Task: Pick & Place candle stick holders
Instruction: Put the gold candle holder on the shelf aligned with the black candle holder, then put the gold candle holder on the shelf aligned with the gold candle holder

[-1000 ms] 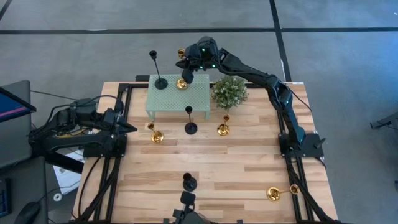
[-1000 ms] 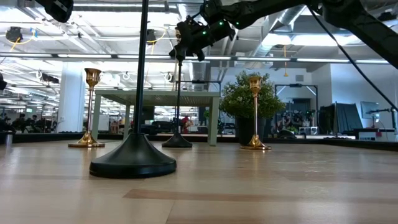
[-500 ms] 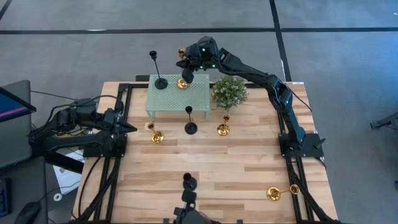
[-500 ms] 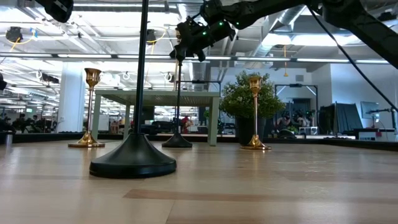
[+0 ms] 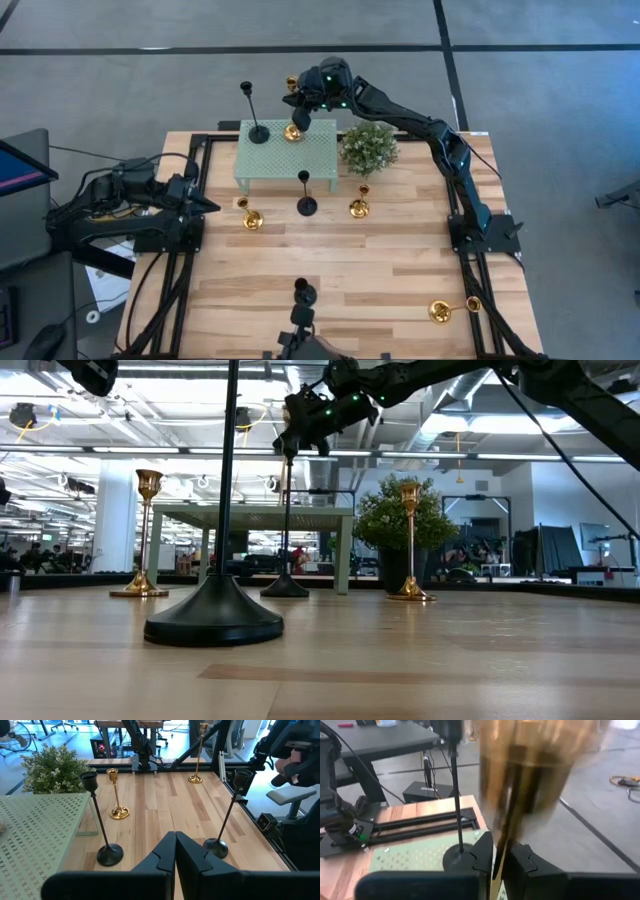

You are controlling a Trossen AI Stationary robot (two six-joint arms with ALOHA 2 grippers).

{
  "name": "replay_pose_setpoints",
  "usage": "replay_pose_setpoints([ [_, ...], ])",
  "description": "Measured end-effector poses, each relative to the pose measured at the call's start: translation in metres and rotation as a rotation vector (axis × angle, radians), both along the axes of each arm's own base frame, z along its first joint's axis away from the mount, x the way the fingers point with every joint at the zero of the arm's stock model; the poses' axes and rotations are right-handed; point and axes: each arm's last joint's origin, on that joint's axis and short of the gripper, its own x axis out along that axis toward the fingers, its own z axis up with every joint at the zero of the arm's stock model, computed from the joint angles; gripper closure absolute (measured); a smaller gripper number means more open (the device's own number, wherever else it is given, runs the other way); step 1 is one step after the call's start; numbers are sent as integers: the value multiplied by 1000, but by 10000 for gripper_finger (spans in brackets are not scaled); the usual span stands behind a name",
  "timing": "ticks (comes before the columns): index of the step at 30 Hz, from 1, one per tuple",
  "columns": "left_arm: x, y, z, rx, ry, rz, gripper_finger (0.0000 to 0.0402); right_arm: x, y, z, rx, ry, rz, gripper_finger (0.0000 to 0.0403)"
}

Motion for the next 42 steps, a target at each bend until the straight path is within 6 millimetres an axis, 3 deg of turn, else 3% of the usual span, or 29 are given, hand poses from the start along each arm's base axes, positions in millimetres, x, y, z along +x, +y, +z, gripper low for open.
replay_pose_setpoints([
  [12,0,0,0,-1,4,0,392,2,3,0,-2,-4,7,336],
  [16,0,0,0,-1,4,0,392,1,4,-3,21,24,7,286],
  [23,0,0,0,-1,4,0,392,-3,6,-11,50,120,12,165],
  [26,0,0,0,-3,5,0,392,-9,10,-4,47,143,13,142],
  [34,0,0,0,-30,7,4,392,-50,32,47,-23,205,19,161],
  [38,0,0,0,-31,7,4,392,-82,53,77,-13,242,32,193],
  [42,0,0,0,-30,7,4,392,-110,76,94,27,323,55,241],
])
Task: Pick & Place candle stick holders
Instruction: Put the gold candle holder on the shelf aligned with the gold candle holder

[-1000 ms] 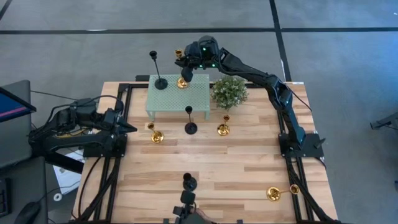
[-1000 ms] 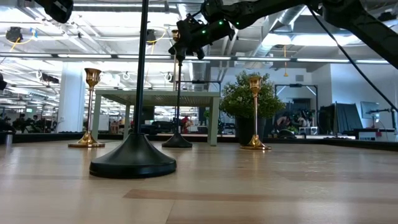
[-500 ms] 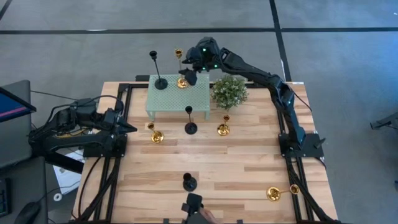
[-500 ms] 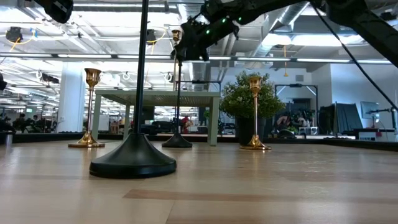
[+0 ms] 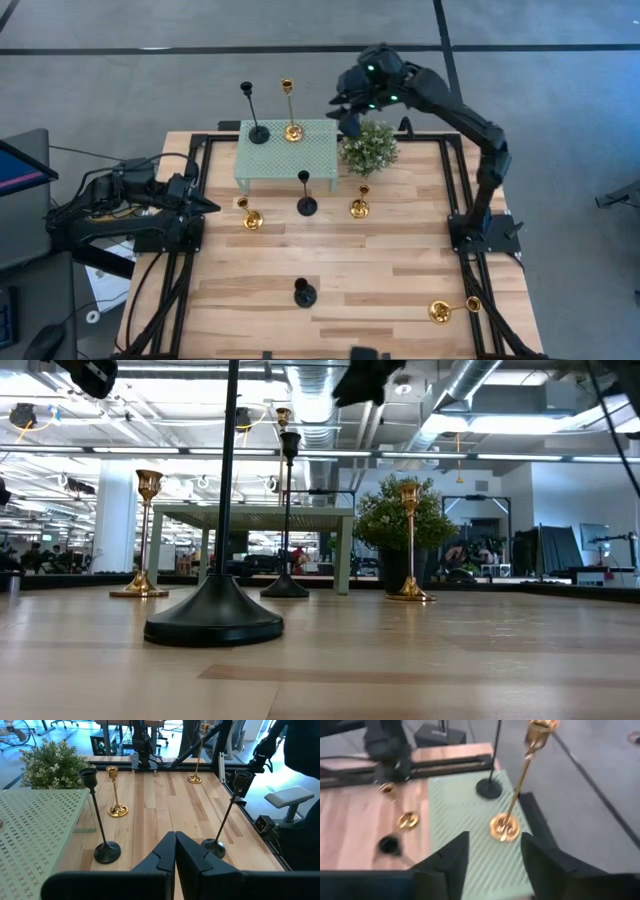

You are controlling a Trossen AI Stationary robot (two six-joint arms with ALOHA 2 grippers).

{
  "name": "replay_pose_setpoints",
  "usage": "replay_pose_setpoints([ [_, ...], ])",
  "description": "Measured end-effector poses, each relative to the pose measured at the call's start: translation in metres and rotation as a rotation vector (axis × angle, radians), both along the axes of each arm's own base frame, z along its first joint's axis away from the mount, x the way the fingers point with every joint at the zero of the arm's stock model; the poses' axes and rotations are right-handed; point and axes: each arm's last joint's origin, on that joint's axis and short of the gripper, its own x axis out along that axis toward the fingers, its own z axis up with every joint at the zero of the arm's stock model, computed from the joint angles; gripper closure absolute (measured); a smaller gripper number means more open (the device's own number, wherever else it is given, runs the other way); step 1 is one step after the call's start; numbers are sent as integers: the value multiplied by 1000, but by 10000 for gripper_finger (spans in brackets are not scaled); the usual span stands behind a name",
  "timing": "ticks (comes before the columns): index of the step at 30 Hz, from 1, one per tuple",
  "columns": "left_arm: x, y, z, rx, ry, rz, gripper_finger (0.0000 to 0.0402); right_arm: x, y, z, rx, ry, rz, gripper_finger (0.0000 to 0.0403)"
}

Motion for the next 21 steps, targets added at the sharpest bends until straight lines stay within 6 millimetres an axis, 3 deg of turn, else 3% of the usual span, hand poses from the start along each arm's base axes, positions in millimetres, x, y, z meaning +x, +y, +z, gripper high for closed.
replay_pose_setpoints([
  [5,0,0,0,0,0,0,392,-22,26,6,6,48,27,326],
  [9,0,0,0,0,0,0,392,-30,49,-10,-18,114,51,392],
  [16,3,1,1,5,-3,0,392,-51,89,-46,-108,93,25,398],
  [21,14,3,3,3,23,-1,392,-78,109,-72,-89,10,-13,398],
])
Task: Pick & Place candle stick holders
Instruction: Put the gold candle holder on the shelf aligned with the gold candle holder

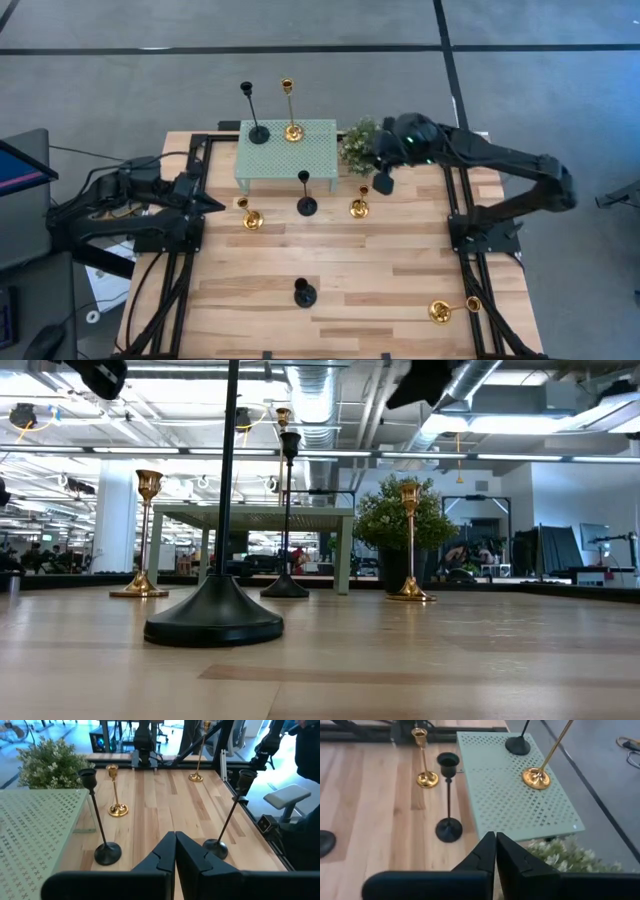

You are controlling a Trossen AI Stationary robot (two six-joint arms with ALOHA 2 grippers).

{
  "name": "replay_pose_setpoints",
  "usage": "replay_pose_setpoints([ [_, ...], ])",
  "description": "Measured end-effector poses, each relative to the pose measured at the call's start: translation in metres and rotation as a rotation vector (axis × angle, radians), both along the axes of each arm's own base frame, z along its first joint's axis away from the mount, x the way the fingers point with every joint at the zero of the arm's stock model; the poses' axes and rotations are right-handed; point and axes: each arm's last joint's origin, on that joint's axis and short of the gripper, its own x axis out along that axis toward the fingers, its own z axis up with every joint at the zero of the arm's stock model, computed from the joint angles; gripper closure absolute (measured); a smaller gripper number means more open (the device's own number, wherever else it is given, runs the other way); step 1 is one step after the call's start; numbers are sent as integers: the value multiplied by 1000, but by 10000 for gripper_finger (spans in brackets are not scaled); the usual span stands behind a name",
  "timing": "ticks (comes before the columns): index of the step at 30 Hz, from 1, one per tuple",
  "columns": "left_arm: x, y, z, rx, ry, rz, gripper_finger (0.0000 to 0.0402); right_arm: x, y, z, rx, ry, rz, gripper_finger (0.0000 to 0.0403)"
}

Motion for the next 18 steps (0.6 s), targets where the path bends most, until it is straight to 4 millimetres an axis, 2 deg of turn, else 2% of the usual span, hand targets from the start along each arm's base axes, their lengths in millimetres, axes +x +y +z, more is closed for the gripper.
replay_pose_setpoints([
  [4,16,3,2,-5,32,0,392,-19,12,-17,5,-76,9,401],
  [9,36,6,3,91,58,-71,392,-40,25,-32,-6,-171,38,402],
  [18,43,5,4,107,45,-157,392,-63,38,-54,-29,-267,88,402],
])
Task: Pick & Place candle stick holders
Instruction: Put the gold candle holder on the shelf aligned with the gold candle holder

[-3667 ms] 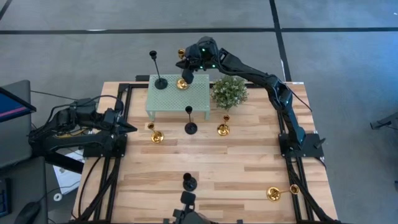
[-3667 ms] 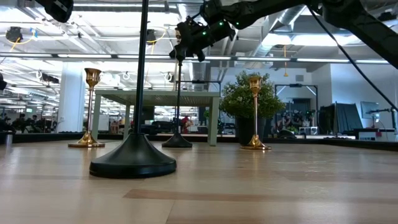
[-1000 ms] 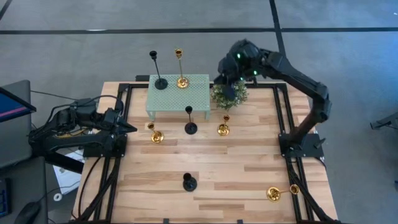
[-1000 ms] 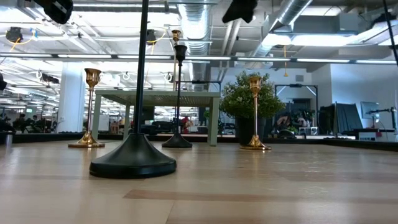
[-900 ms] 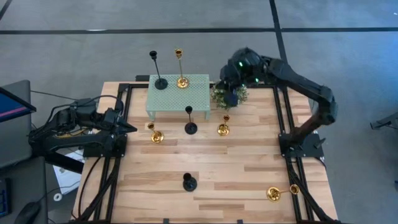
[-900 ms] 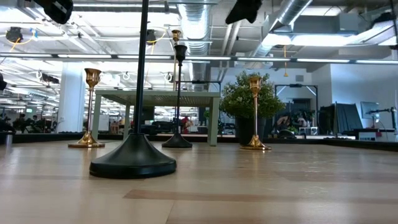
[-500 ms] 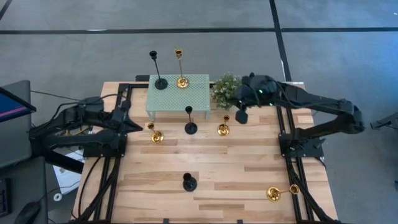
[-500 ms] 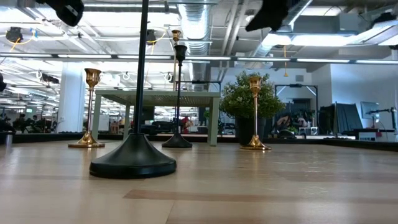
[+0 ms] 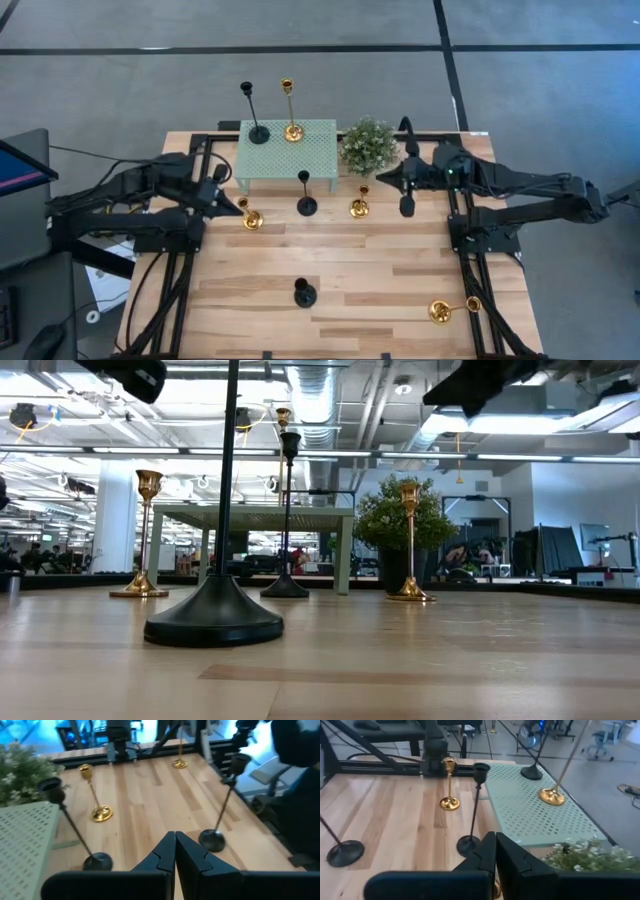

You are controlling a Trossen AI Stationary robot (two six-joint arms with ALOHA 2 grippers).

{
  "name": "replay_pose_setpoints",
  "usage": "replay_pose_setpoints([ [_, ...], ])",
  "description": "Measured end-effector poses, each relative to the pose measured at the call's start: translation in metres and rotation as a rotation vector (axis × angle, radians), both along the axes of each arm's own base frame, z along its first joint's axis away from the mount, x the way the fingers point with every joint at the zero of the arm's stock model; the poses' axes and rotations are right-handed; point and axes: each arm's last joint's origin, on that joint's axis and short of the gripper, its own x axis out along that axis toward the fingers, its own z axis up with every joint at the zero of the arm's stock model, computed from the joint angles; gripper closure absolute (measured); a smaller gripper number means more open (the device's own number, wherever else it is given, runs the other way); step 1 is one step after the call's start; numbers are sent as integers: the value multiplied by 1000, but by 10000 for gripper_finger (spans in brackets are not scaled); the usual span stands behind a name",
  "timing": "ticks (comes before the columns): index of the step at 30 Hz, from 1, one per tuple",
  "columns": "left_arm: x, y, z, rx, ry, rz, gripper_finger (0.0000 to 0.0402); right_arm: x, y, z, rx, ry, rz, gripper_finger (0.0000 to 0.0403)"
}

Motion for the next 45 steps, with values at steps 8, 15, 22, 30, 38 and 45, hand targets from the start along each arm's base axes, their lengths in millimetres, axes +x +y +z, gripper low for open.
replay_pose_setpoints([
  [8,5,-4,-20,50,-81,-223,392,0,4,-31,-29,-33,29,402],
  [15,11,-2,-44,52,-112,-200,392,0,4,-37,-36,-36,31,402],
  [22,18,6,-50,-31,-122,90,392,1,4,-36,-39,-56,31,403],
  [30,-7,1,-48,-94,-180,128,392,1,4,-36,-35,-56,29,403],
  [38,-31,-2,-56,-81,-254,178,392,2,4,-35,-32,-106,27,403],
  [45,-13,3,-63,-82,-151,240,392,9,2,-55,-1,-233,-30,403],
])
